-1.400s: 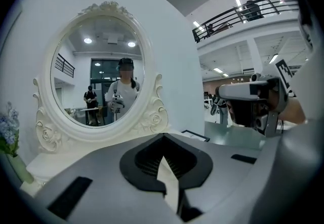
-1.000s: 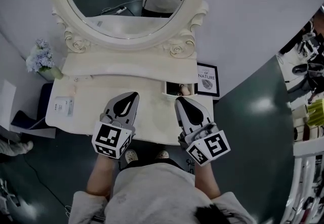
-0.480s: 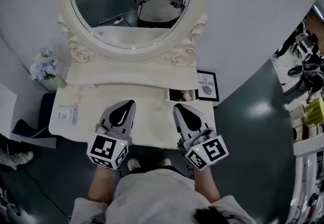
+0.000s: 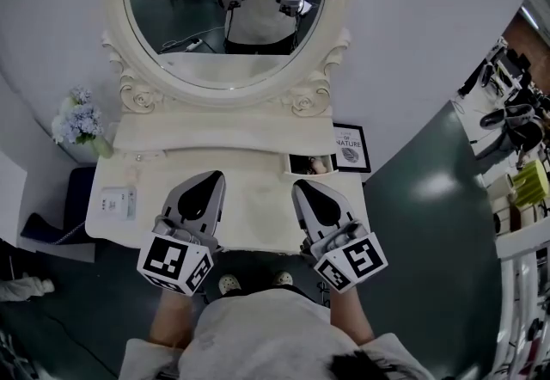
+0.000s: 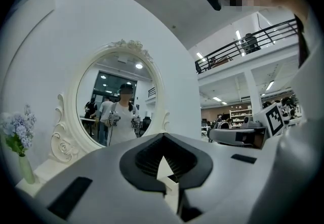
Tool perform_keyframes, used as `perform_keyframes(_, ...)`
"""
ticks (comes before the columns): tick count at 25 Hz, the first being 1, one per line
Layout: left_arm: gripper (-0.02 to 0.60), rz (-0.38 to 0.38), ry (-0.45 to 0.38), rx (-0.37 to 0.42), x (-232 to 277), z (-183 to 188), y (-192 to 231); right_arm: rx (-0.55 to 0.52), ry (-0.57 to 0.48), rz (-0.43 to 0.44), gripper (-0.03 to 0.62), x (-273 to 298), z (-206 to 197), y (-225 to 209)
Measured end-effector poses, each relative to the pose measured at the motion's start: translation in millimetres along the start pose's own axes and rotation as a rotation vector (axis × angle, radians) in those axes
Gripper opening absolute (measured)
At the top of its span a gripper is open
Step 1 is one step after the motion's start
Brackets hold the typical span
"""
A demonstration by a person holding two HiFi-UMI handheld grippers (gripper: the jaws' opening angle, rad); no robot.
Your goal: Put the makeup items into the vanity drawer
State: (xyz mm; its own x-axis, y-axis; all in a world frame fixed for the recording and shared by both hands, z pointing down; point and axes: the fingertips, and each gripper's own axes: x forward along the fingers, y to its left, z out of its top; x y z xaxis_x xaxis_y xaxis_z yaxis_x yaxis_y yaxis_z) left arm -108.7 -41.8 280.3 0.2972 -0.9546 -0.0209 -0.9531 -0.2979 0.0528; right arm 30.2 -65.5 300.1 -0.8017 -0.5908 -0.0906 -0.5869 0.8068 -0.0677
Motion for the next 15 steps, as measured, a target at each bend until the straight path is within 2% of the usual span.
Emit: perform_keyframes(15,0.012,-0.014,-0.078,0.001,-28,29,22,-0.027,-0.031,-0.035,0.026,8,11,27)
